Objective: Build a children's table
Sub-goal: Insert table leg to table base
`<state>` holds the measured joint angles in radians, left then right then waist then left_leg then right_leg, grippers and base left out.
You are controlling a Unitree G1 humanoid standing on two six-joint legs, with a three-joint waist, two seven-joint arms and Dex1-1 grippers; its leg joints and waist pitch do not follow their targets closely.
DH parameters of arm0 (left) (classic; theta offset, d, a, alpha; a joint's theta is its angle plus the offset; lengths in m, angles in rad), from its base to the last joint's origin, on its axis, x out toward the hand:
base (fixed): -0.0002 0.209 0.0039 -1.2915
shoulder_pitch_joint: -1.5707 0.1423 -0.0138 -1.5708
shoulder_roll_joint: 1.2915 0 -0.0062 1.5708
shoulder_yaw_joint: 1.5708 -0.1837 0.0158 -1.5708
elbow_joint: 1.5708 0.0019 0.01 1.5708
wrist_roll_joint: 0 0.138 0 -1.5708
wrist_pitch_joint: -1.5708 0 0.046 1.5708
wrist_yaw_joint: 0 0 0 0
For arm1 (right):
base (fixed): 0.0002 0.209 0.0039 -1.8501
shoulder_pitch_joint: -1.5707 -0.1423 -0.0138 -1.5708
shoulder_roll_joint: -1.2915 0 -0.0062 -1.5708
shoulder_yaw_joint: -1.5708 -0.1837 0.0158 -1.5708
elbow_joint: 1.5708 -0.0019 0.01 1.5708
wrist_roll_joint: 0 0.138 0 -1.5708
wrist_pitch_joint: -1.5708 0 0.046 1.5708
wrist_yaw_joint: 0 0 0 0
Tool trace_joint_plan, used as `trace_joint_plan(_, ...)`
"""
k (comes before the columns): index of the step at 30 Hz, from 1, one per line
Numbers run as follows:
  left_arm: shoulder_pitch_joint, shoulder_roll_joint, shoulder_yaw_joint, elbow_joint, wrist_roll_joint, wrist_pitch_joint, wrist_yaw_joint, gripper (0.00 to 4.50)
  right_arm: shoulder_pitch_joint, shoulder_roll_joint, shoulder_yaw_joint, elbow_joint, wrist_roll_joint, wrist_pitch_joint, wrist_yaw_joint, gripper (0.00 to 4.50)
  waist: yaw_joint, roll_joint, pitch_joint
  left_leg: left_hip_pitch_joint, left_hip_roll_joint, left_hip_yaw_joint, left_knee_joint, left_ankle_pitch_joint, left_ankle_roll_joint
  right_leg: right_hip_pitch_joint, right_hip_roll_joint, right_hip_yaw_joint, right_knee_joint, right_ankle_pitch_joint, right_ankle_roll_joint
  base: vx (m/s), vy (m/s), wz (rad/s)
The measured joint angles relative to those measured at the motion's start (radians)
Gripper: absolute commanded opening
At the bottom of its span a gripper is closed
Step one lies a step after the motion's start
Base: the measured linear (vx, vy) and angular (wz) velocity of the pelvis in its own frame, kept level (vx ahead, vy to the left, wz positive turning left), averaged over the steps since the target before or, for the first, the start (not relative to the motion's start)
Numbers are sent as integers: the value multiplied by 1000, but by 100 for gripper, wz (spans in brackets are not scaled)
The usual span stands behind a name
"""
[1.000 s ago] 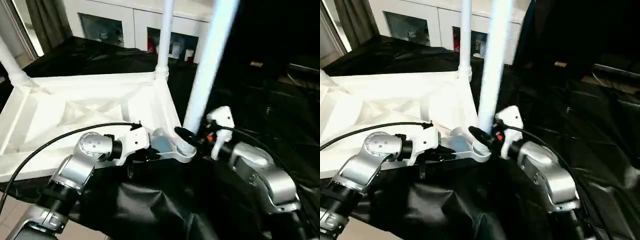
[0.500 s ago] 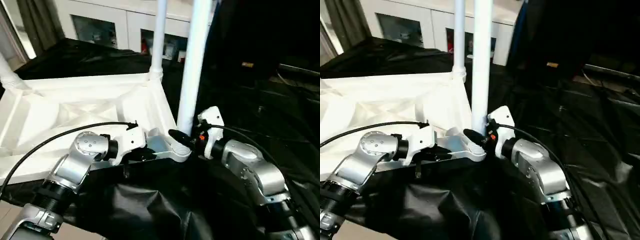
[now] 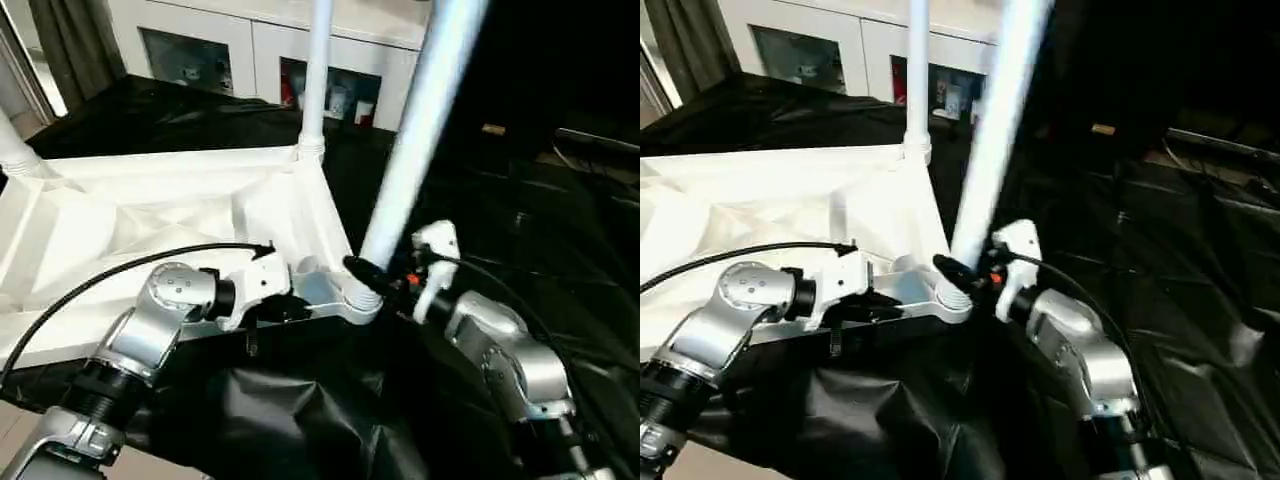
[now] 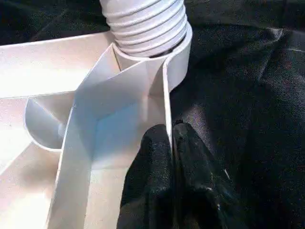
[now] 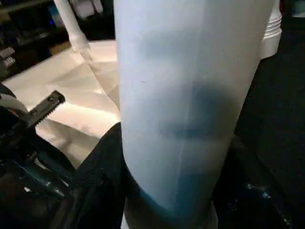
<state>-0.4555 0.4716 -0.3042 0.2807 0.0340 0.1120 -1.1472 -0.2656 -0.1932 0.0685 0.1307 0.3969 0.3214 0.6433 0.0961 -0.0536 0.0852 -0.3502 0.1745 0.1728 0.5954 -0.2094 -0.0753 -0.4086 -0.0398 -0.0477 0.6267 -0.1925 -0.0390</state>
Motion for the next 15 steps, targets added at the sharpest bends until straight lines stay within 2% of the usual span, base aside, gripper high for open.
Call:
trace_joint_plan(4,-8,0,-7,8,0,0,0,0,21,25,-24,37,9,-74,24,190,5,0,0,0,0,0,0,0,0,0,0,0,0,0,0,0,0,0)
trace_joint_plan(10,-21,0,-9,28,0,0,4,0,29,56,-28,148,23,-231,53,190,4,0,0,1,0,0,-1,0,0,0,0,-1,0,-2,3,0,0,0)
trace_joint_plan(15,-34,0,-11,53,0,-5,5,0,30,85,-28,217,6,-348,59,190,2,1,1,2,0,-1,-1,0,0,1,0,-1,-1,-2,3,0,0,0)
